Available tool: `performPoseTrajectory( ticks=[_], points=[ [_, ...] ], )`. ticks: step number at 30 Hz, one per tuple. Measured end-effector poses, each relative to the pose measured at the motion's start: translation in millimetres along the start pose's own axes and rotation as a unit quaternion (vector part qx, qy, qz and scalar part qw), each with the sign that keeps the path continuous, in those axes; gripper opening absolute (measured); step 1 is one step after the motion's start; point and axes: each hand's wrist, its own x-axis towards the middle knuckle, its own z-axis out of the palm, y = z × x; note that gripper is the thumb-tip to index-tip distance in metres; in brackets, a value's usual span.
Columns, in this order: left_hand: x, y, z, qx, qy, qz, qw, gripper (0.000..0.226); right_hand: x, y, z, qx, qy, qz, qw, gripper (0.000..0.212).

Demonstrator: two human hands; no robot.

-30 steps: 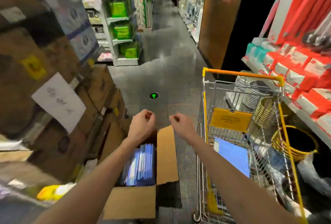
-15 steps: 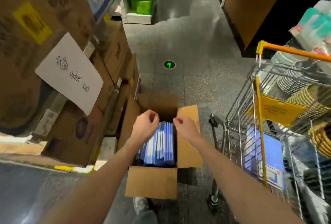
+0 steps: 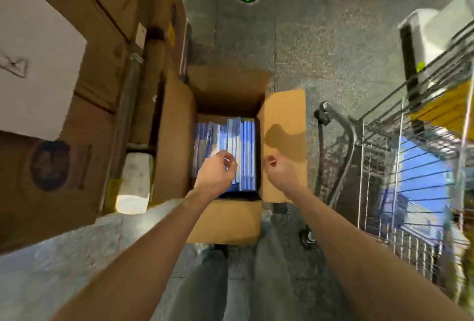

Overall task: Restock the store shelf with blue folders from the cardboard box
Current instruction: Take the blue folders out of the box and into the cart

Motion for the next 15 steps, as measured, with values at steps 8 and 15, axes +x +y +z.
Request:
performPoseTrajectory(
  ticks=[8,15],
  points=[
    [104,-91,114,-0.004,0.022,-0.106,0.994,0.015,156,112,96,-0.030,-0.049,0.077,0.995,0.042],
    [134,-148,179,-0.032,0.014,-0.177,0.984,0.014,223,170,154,-0.002,-0.075,0.079,0.994,0.080]
  ],
)
